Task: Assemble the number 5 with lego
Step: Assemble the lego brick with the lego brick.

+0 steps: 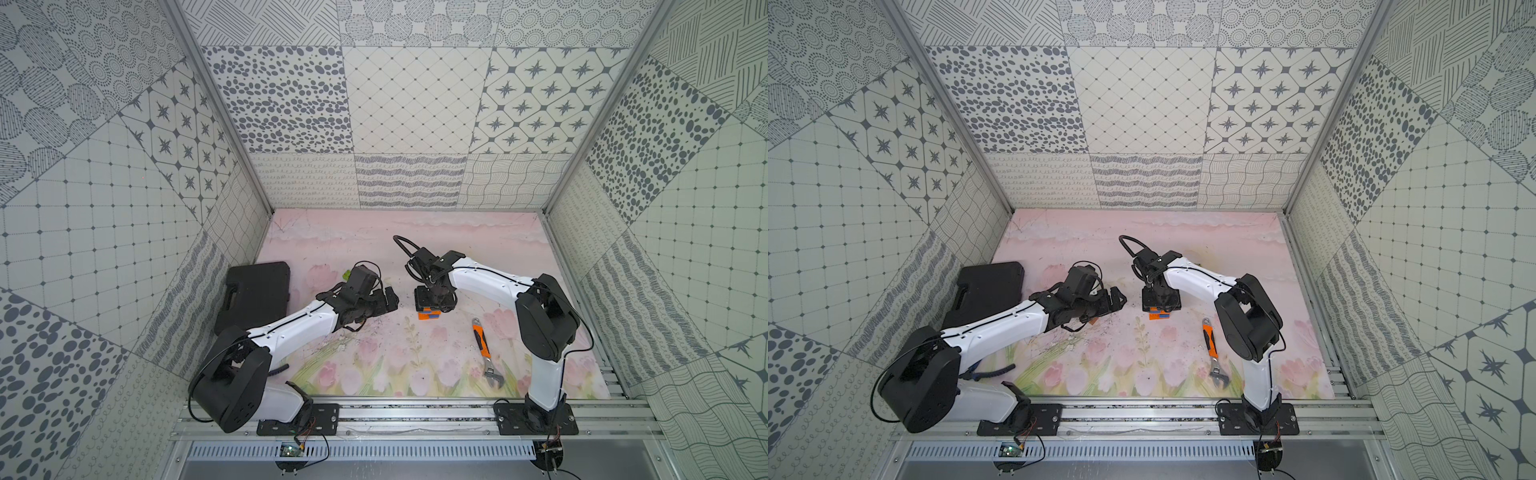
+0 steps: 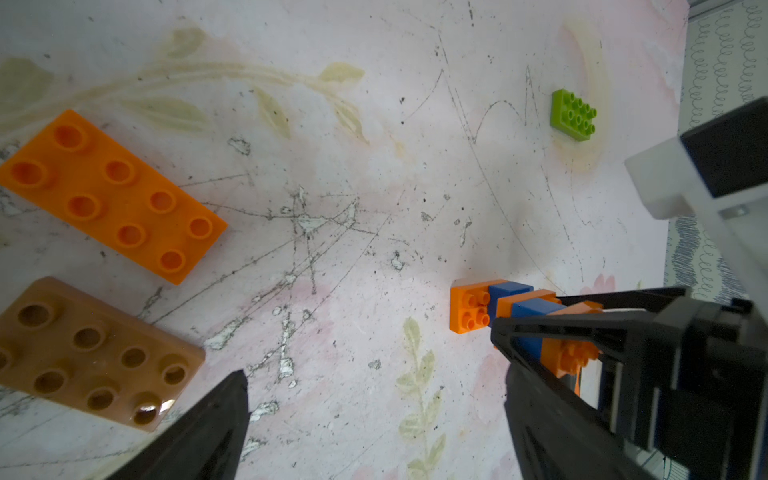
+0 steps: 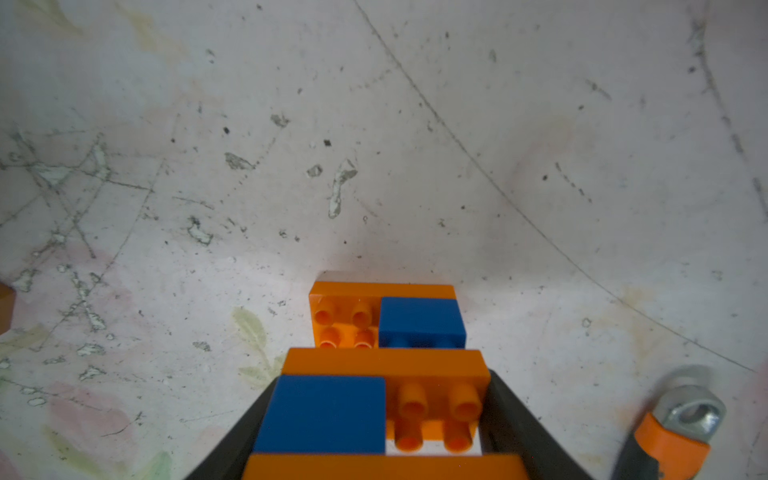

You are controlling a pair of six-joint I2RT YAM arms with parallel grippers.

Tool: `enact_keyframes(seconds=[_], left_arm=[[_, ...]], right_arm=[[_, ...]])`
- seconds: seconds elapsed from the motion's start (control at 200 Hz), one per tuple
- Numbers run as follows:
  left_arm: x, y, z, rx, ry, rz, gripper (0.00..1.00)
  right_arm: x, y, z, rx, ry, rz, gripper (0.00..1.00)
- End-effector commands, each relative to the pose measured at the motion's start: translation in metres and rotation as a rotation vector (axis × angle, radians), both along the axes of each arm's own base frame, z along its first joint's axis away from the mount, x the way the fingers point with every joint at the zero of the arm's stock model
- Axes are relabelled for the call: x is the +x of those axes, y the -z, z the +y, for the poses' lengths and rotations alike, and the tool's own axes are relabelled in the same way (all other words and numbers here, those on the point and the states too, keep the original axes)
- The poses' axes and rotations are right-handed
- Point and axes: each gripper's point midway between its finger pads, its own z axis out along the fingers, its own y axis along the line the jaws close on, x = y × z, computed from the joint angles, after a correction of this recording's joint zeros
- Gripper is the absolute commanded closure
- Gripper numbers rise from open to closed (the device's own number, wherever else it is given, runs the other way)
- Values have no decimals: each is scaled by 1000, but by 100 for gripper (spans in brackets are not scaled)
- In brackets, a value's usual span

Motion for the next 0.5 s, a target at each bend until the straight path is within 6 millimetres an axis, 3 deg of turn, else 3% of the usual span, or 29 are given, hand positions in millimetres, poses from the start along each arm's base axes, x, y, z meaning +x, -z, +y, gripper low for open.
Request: enact_keyframes(seconds=[0.0, 0.495], left_arm=[[5, -7, -8, -35, 19, -29, 1], [6, -4, -5, -26, 2, -24, 1]], right_arm=[[4, 0, 5, 3, -23, -2, 35], [-5, 21, -6, -68, -41, 48, 34]])
